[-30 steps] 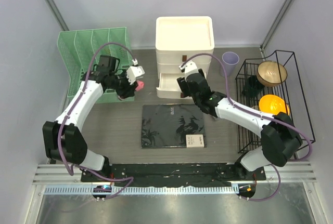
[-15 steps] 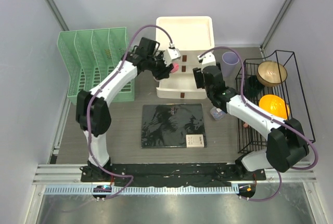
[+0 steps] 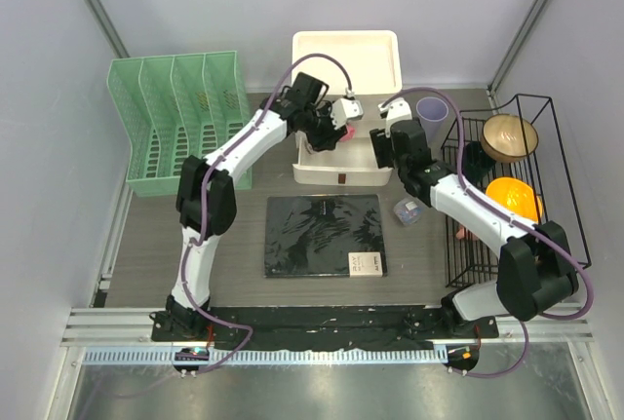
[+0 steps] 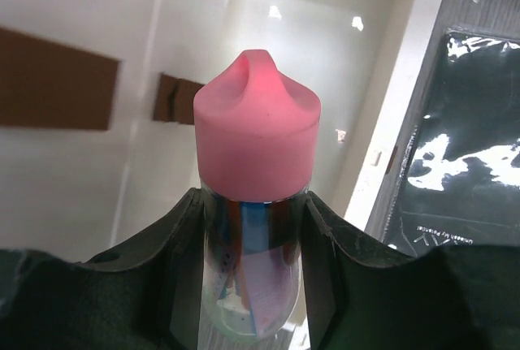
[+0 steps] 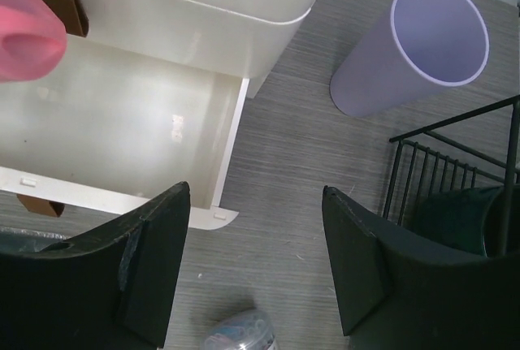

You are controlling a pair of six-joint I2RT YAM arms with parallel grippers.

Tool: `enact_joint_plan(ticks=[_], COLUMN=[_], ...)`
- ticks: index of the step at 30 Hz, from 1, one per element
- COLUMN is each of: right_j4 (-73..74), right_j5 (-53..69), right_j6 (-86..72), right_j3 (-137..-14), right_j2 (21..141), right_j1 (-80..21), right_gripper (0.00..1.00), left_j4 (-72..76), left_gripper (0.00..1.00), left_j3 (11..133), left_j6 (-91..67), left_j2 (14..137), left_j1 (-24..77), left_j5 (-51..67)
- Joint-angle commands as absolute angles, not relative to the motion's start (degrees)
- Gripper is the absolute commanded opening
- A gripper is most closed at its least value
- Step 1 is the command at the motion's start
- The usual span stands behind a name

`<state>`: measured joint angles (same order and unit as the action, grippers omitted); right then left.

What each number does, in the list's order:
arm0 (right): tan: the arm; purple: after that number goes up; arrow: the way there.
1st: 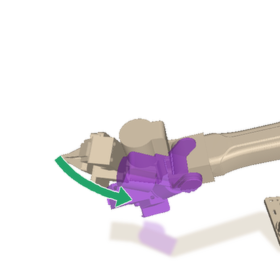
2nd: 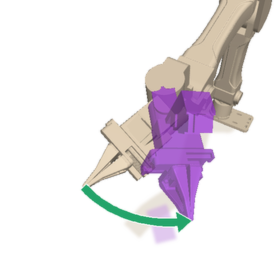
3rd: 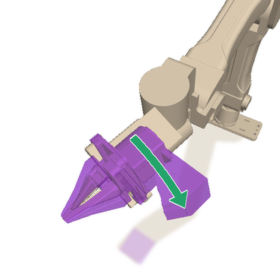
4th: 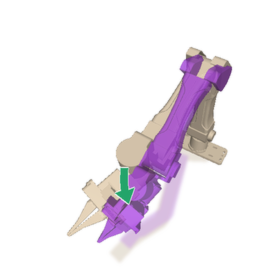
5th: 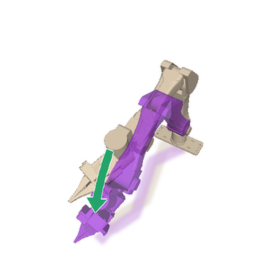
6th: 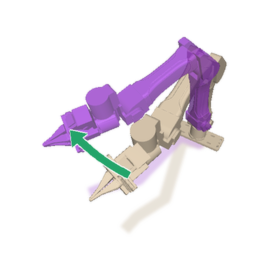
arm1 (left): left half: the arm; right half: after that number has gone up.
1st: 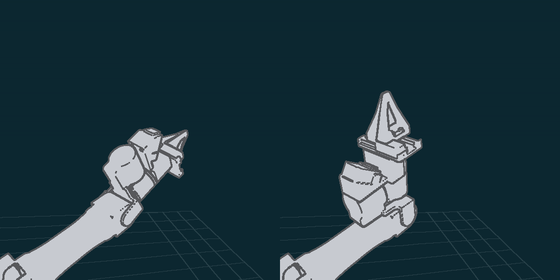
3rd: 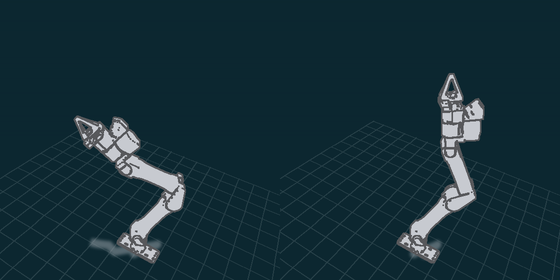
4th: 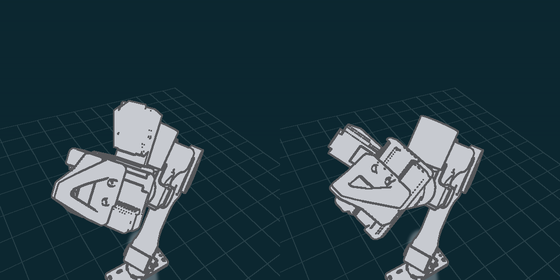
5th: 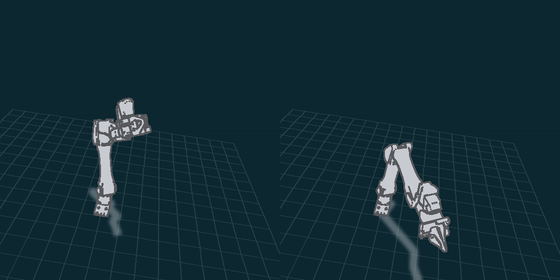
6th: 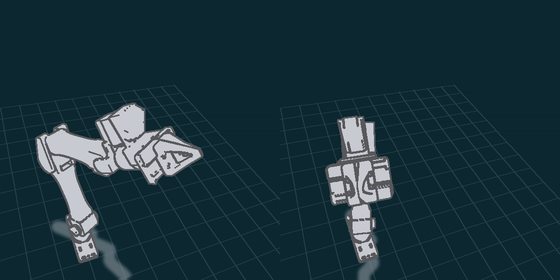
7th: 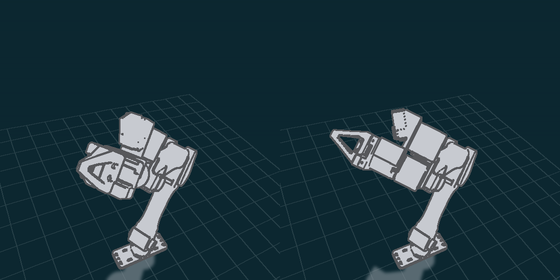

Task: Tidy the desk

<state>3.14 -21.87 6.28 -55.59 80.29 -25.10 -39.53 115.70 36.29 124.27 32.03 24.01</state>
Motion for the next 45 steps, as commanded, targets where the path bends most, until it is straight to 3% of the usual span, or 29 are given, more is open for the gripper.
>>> enact_joint_plan(ticks=[1, 13, 17, 23, 32, 45], right_j4=[5.26, 14.58, 16.52, 18.72, 23.37, 33.92], right_j5=[-17.15, -8.7, -8.0, -7.73, -5.11, -3.95], right_j6=[7.21, 6.06, 6.42, 7.03, 9.75, 16.69], right_j3=[-56.51, -60.2, -60.82, -59.07, -56.16, -52.91], right_j2=[79.72, 80.95, 80.86, 79.02, 74.8, 72.51], right_j1=[-22.77, -19.16, -19.07, -19.07, -19.16, -19.16], right_gripper=[0.7, 0.7, 0.7, 0.7, 0.71, 0.77], left_j4=[-39.9, -39.55, -39.38, -38.94, -38.94, -38.24], left_gripper=[0.13, 0.34, 0.5, 0.64, 0.7, 0.78], left_j3=[118.04, 118.65, 118.74, 119.09, 119.01, 112.77], left_j6=[38.41, 39.55, 39.46, 38.76, 37.18, 31.56], left_j2=[125.95, 129.99, 130.17, 129.64, 127.53, 115.32], left_j1=[32.87, 33.22, 33.22, 33.31, 33.84, 33.75], left_j5=[24.08, 22.41, 22.24, 21.8, 21.45, 17.23])
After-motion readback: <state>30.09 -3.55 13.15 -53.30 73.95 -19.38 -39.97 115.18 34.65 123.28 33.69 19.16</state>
